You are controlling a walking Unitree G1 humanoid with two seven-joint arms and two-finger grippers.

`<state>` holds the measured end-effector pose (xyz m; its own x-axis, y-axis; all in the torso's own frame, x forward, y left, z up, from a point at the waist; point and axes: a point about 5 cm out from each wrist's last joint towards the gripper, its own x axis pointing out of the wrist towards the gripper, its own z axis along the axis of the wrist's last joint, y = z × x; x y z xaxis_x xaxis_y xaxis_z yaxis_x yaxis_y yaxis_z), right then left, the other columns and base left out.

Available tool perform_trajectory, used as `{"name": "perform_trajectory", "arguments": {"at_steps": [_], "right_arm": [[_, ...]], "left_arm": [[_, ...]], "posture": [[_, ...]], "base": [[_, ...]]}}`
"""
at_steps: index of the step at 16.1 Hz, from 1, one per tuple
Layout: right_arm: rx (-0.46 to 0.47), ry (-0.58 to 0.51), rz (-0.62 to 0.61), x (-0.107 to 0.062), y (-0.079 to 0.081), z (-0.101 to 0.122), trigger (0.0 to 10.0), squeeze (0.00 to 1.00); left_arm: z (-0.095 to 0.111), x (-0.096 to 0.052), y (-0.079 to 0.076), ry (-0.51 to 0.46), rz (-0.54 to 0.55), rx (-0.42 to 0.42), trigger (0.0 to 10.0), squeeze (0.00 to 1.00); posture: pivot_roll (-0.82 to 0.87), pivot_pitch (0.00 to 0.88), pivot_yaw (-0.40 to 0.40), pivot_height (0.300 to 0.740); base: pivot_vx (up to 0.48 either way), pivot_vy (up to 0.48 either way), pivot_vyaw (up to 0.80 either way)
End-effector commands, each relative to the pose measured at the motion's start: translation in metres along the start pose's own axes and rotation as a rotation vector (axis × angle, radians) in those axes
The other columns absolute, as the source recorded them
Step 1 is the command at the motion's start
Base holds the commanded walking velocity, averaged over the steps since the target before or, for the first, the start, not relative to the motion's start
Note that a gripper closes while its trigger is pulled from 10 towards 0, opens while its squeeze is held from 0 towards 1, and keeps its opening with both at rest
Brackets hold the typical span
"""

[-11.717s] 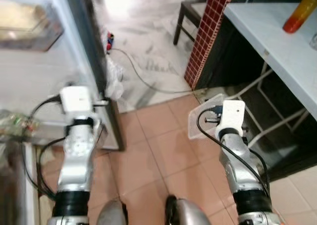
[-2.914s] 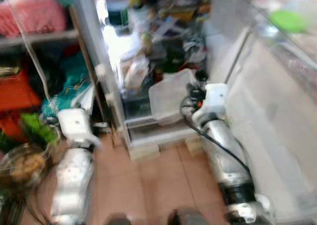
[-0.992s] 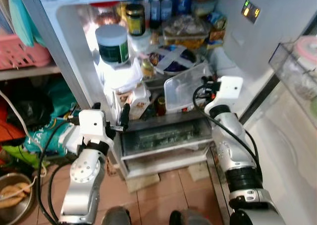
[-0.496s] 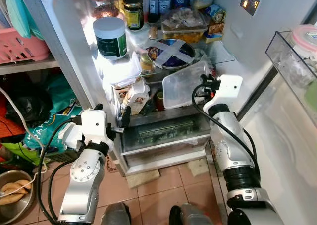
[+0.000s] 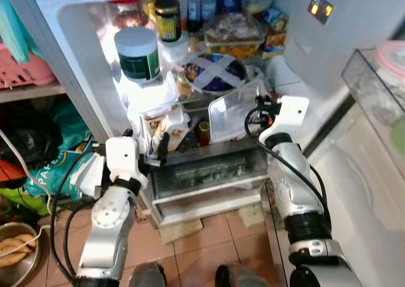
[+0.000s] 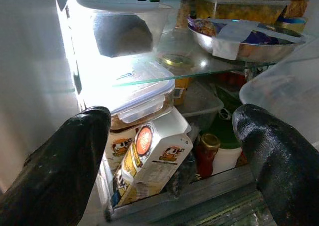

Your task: Restocking fridge

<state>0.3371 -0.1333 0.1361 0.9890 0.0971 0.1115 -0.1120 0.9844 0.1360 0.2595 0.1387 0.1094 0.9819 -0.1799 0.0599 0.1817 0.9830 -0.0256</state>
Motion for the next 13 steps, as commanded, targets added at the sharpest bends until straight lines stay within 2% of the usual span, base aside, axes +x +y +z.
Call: {"name": "perform_trajectory", "arguments": {"at_steps": [1, 4, 6, 7, 8, 10, 11, 13], "right_arm": [[0.005, -0.043, 0.003, 0.004, 0.003, 0.009, 10.0, 0.0], [0.014, -0.05, 0.009, 0.005, 0.002, 0.011, 10.0, 0.0], [0.055, -0.073, 0.111, 0.009, 0.006, 0.02, 10.0, 0.0], [0.085, -0.081, 0.138, 0.013, 0.007, 0.026, 10.0, 0.0], [0.154, -0.09, 0.155, 0.019, 0.006, 0.034, 10.0, 0.0], [0.199, -0.103, 0.164, 0.026, 0.006, 0.042, 10.0, 0.0], [0.256, -0.108, 0.138, 0.032, 0.005, 0.046, 10.0, 0.0], [0.301, -0.106, 0.106, 0.039, 0.006, 0.047, 10.0, 0.0]], "left_arm": [[0.003, 0.001, 0.007, -0.011, 0.019, 0.023, 10.0, 0.0], [0.004, 0.0, 0.007, -0.014, 0.03, 0.022, 10.0, 0.0], [0.003, -0.003, 0.007, -0.01, 0.031, 0.024, 10.0, 0.0], [0.003, -0.005, 0.006, -0.008, 0.03, 0.025, 10.0, 0.0], [0.003, -0.009, 0.005, -0.005, 0.026, 0.023, 10.0, 0.0], [0.004, -0.015, 0.004, 0.002, 0.021, 0.021, 10.0, 0.0], [0.005, -0.018, 0.004, 0.004, 0.021, 0.021, 10.0, 0.0], [0.006, -0.023, 0.004, 0.011, 0.024, 0.019, 10.0, 0.0]], "posture": [[0.09, 0.121, -0.009, 0.74], [0.1, 0.125, -0.009, 0.74], [0.11, 0.135, -0.004, 0.74], [0.11, 0.14, -0.002, 0.74], [0.12, 0.148, 0.001, 0.74], [0.13, 0.166, 0.005, 0.74], [0.14, 0.183, 0.007, 0.74], [0.17, 0.201, 0.009, 0.74]], "base": [[0.0, 0.0, 0.0], [0.0, 0.0, 0.0], [0.0, 0.0, 0.0], [0.0, 0.0, 0.0], [0.0, 0.0, 0.0], [0.0, 0.0, 0.0], [0.0, 0.0, 0.0], [0.0, 0.0, 0.0]]}}
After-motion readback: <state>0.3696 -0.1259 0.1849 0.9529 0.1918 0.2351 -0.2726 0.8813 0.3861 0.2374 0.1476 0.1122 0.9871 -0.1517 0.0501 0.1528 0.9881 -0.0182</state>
